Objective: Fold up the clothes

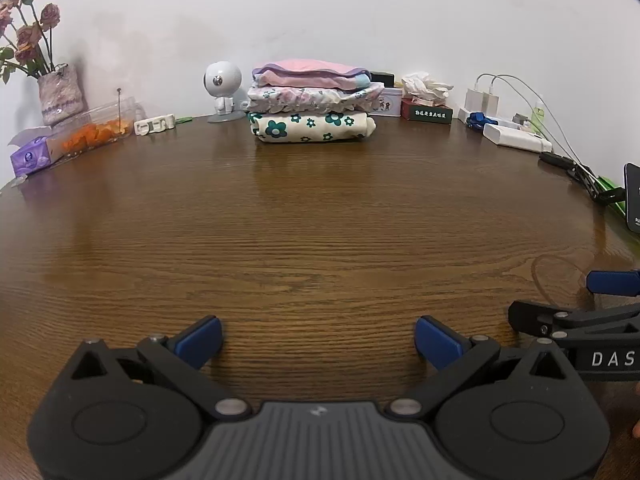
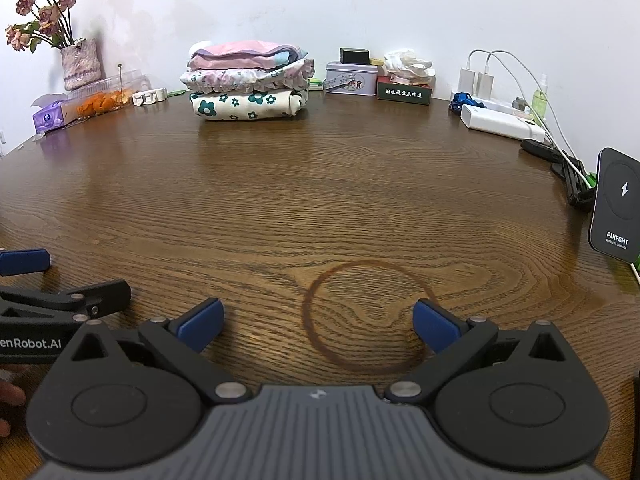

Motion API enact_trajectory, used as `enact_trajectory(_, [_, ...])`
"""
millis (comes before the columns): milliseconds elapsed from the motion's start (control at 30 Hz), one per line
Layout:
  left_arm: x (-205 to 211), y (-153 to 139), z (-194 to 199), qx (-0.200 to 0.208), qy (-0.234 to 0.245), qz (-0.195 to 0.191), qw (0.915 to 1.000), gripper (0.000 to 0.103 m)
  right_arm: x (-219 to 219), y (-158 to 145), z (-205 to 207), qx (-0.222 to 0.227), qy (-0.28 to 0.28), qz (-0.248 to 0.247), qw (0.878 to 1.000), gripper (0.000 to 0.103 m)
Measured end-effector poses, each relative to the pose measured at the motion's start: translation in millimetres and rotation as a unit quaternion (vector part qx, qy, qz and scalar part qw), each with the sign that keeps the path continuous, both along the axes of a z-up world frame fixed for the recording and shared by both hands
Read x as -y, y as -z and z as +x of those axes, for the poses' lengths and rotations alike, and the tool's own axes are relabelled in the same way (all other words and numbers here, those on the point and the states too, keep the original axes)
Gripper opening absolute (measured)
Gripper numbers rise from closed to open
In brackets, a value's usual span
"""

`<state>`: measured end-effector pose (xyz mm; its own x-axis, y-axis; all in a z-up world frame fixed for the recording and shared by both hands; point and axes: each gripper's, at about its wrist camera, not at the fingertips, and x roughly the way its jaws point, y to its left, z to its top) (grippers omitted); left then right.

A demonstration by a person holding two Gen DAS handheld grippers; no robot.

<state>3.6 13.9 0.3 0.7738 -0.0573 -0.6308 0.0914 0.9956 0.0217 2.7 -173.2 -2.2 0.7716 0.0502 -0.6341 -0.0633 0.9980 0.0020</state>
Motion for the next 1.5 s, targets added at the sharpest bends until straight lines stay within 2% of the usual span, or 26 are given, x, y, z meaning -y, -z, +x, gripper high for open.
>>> enact_trajectory(1500, [0.1,-0.1,2.1,-0.002,0.005,-0.001,1.0,0.103,0.3,-0.3,-0.2,-0.002,0.0,0.002,1.0,0.102])
